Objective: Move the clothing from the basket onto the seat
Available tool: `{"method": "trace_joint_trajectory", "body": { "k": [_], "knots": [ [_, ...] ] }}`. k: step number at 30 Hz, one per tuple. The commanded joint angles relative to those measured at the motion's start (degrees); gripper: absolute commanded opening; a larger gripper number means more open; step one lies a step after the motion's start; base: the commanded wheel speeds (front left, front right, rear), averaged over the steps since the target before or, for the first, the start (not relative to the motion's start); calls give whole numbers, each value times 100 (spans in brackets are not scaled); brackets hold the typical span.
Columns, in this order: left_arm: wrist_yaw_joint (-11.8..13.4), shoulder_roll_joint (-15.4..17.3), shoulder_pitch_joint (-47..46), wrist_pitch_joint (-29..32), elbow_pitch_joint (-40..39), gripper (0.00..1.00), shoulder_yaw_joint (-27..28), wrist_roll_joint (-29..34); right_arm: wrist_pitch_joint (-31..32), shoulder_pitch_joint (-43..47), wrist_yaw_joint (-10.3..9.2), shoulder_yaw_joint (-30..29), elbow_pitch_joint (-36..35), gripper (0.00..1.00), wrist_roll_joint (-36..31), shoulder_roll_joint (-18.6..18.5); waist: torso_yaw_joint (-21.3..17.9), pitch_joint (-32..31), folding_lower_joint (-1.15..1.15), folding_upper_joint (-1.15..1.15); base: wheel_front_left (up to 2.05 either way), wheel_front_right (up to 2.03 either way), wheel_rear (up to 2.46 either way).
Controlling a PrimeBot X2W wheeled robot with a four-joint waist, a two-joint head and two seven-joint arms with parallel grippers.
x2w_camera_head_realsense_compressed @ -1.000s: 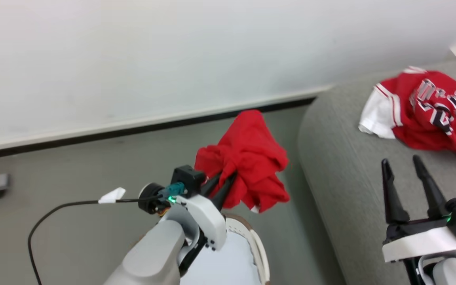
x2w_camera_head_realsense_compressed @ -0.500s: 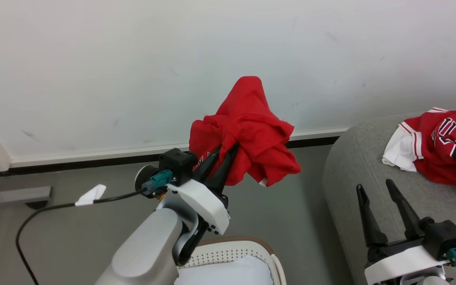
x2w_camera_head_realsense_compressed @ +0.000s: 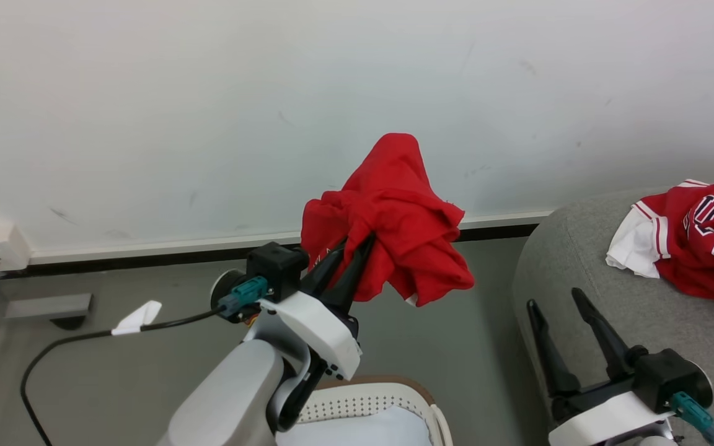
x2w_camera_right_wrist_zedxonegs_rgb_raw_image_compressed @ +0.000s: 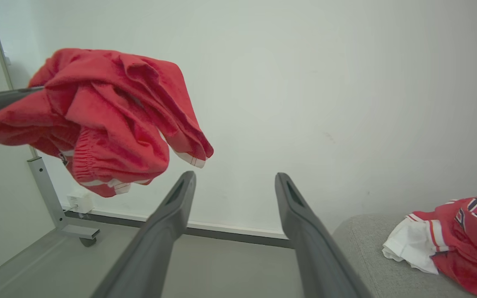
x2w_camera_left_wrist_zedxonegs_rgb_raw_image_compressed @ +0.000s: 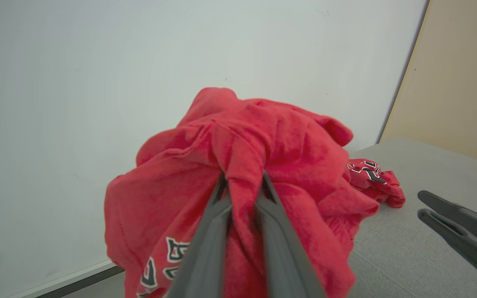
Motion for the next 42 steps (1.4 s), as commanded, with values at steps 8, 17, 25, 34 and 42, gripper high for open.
{"method": "trace_joint_trajectory", "body": {
  "k": [8, 17, 25, 34, 42],
  "knots": [
    [7, -29, 98, 28, 28, 0, -103, -62, 3, -359, -14, 1002, -16, 100, 152, -44, 115, 20, 0, 0, 0, 0, 0],
    [-69, -224, 138, -25, 136, 0, -468, -9, 2, -916, -13, 1638, 594, 100, 428, 13, 491, 105, 0, 0, 0, 0, 0],
    [-152, -361, 191, -58, 208, 0, -860, -95, 2, -1381, -13, 1934, 1504, 100, 674, 20, 861, 92, 0, 0, 0, 0, 0],
    [-146, -405, 235, -81, 246, 0, -1114, -258, 3, -1525, -13, 1835, 1818, 0, 726, 22, 1152, 57, 0, 0, 0, 0, 0],
    [-85, -412, 223, -165, 321, 0, -1198, -390, 2, -1410, -13, 1781, 1714, 0, 837, -76, 1217, 64, 0, 0, 0, 0, 0]
  ]
}}
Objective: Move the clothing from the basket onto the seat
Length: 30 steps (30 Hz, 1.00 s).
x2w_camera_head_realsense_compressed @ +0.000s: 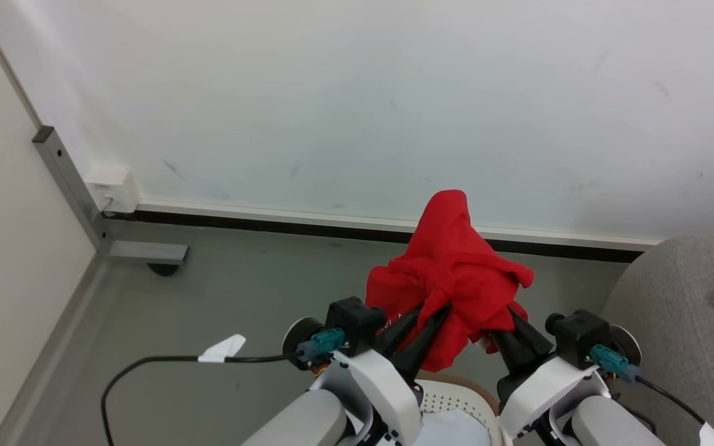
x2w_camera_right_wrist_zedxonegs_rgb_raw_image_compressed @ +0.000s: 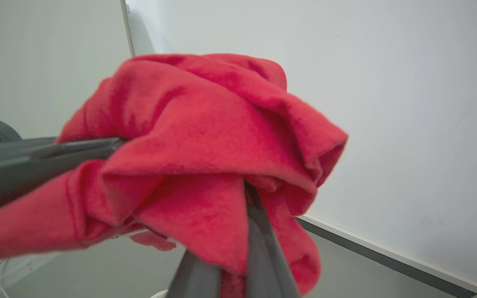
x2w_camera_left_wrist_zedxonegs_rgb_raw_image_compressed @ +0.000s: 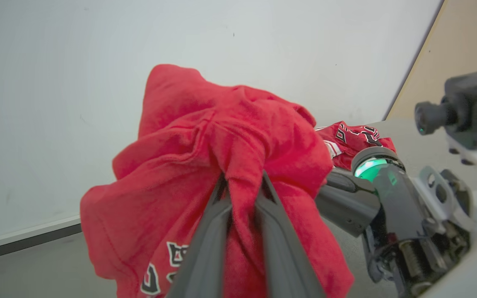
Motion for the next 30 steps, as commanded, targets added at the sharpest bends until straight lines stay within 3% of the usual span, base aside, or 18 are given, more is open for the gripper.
{"method": "trace_joint_trajectory", "body": {
  "k": [1, 5, 6, 7, 8, 9, 10, 20, 30],
  "knots": [
    [18, 10, 56, -45, 28, 0, 0, -53, 1, 70, -15, -31, -12, 0, 52, -55, -14, 9, 0, 0, 0, 0, 0],
    [65, 14, 53, -104, 75, 0, -8, -54, 1, 133, -15, -101, -129, 0, 129, -87, -90, 42, 0, 0, 0, 0, 0],
    [79, 18, 40, -108, 91, 6, -11, -23, 1, 168, -15, -114, -155, 0, 160, -84, -120, 51, 0, 0, 0, 0, 0],
    [92, 21, 31, -116, 105, 35, -12, -9, 1, 203, -15, -142, -183, 0, 182, -87, -144, 59, 0, 0, 0, 0, 0],
    [110, 23, 24, -132, 114, 47, -15, -3, 1, 230, -15, -177, -227, 0, 197, -88, -178, 69, 0, 0, 0, 0, 0],
    [124, 30, 11, -149, 117, 89, -14, 9, 1, 254, -15, -218, -272, 0, 210, -95, -213, 77, 0, 0, 0, 0, 0],
    [121, 38, -3, -162, 120, 100, -14, 22, 0, 270, -15, -278, -316, 0, 209, -109, -253, 85, 0, 0, 0, 0, 0],
    [179, 96, 13, -237, 48, 100, 8, 68, 1, 342, -14, -1071, -641, 0, -24, -235, -958, 242, 0, 0, 0, 0, 0],
    [169, 215, 85, -317, -90, 100, 35, 195, 0, 554, -14, -1729, -1078, 0, -2, -398, -2065, 469, 0, 0, 0, 0, 0]
  ]
}}
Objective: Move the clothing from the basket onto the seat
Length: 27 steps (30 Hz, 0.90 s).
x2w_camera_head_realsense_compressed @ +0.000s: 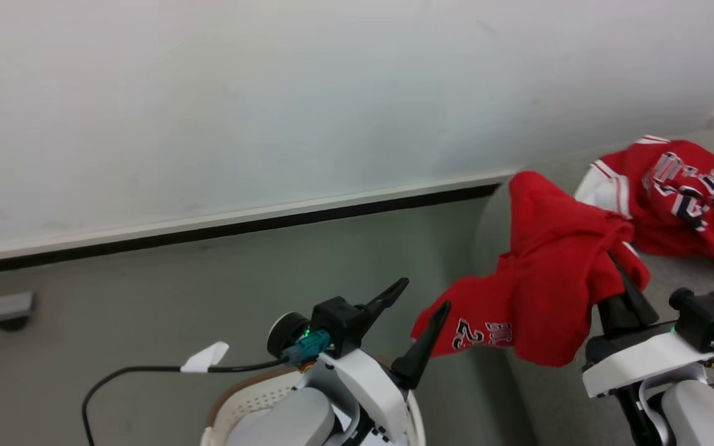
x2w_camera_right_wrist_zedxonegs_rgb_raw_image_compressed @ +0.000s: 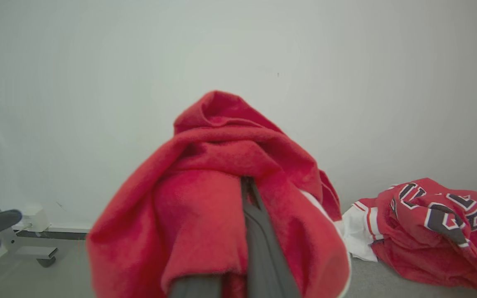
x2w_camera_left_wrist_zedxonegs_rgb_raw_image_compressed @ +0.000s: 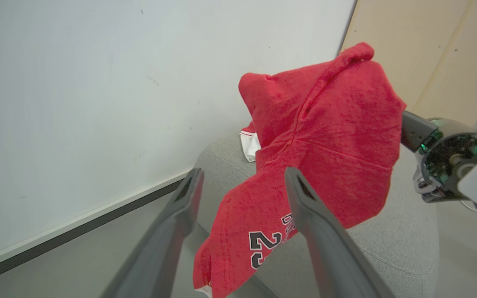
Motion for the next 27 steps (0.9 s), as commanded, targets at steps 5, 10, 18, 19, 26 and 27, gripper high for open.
{"method": "trace_joint_trajectory", "body": {
  "k": [5, 10, 18, 19, 26, 27],
  "knots": [
    [-34, 101, 89, -36, -89, 100, 51, 108, -2, 277, -13, -387, -249, 0, -28, -13, -883, 193, 0, 0, 0, 0, 0],
    [-126, 112, 102, -37, -178, 100, 62, 198, -1, 486, -13, -699, -504, 0, -71, 6, -1366, 282, 0, 0, 0, 0, 0],
    [-214, 58, 202, -36, -219, 100, 114, 302, -1, 549, -13, -816, -729, 0, -66, 23, -1955, 303, 0, 0, 0, 0, 0],
    [-213, 55, 199, -36, -214, 100, 122, 311, -1, 537, -13, -817, -746, 0, -50, 22, -1997, 312, 0, 0, 0, 0, 0],
    [-260, 2, 105, -36, -171, 100, 141, 419, -1, 387, -13, -926, -872, 0, -31, -58, -2062, 425, 0, 0, 0, 0, 0],
    [-270, -1, 98, -36, -165, 100, 149, 427, -1, 339, -13, -936, -882, 0, -38, -76, -2063, 452, 0, 0, 0, 0, 0]
  ]
}}
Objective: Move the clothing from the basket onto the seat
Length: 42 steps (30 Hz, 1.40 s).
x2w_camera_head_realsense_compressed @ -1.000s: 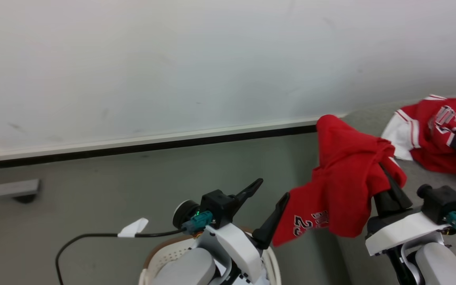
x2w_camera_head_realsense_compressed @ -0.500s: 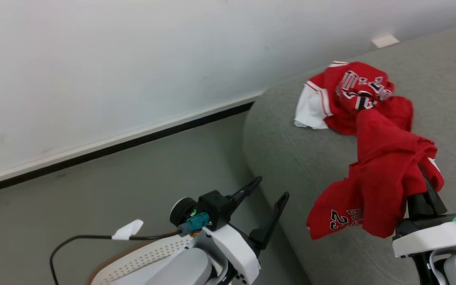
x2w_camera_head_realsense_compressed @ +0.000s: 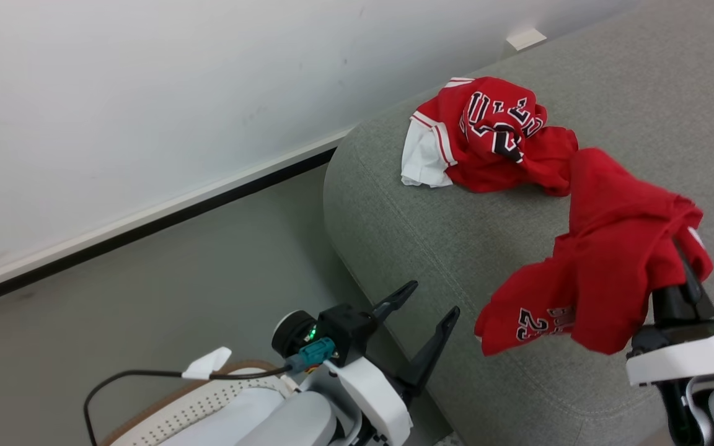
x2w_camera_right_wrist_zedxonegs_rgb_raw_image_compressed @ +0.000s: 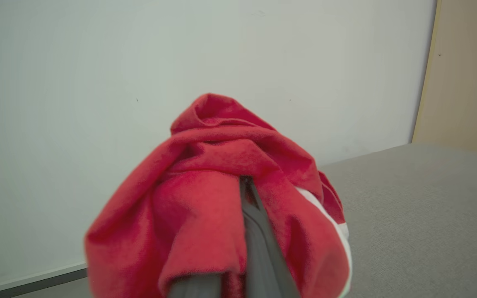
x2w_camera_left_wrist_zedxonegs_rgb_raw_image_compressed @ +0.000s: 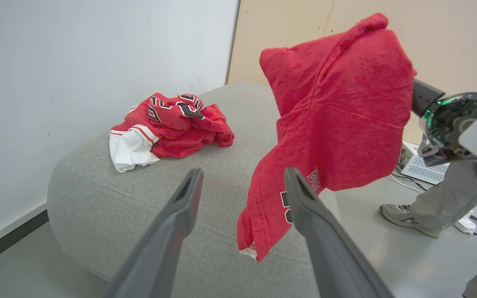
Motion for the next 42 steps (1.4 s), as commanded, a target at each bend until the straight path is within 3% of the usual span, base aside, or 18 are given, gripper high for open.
{"method": "trace_joint_trajectory", "body": {
  "k": [1, 10, 19, 28, 32, 39, 40, 41, 42],
  "knots": [
    [-23, 11, -39, -1, 24, 100, 44, 69, -1, -184, -13, -47, -67, 0, 9, -88, -1, 68, 0, 0, 0, 0, 0],
    [-24, 98, -165, -2, 70, 100, 100, 150, 0, -853, -13, -487, 34, 0, 98, -511, 322, 458, 0, 0, 0, 0, 0],
    [32, 271, -298, 55, 33, 100, 107, 212, 0, -1475, -13, -1110, 682, 0, 87, -960, 896, 1165, 0, 0, 0, 0, 0],
    [109, 351, -578, 142, -125, 100, 127, 286, 3, -2207, -13, -1264, 2630, 0, -130, -1558, 1420, 1853, 0, 0, 0, 0, 0],
    [144, 401, -687, 145, -169, 100, 138, 299, 201, -2592, -13, -965, 3436, 0, -85, -1755, 1566, 2059, 0, 0, 0, 0, 0],
    [166, 377, -804, 118, -147, 100, 134, 313, 1154, -3169, -14, -265, 4482, 0, 110, -1868, 1689, 2215, 0, 0, 0, 0, 0],
    [158, 361, -811, 109, -130, 100, 130, 304, 1299, -3207, -14, -206, 4614, 3, 145, -1910, 1708, 2200, 0, 0, 0, 0, 0],
    [156, 344, -807, 96, -112, 100, 131, 290, 1465, -3225, -14, -125, 4720, 16, 171, -1916, 1723, 2174, 0, 0, 0, 0, 0],
    [158, 326, -794, 93, -100, 100, 131, 274, 1569, -3267, -14, -49, 4775, 37, 227, -1945, 1737, 2146, 0, 0, 0, 0, 0]
  ]
}}
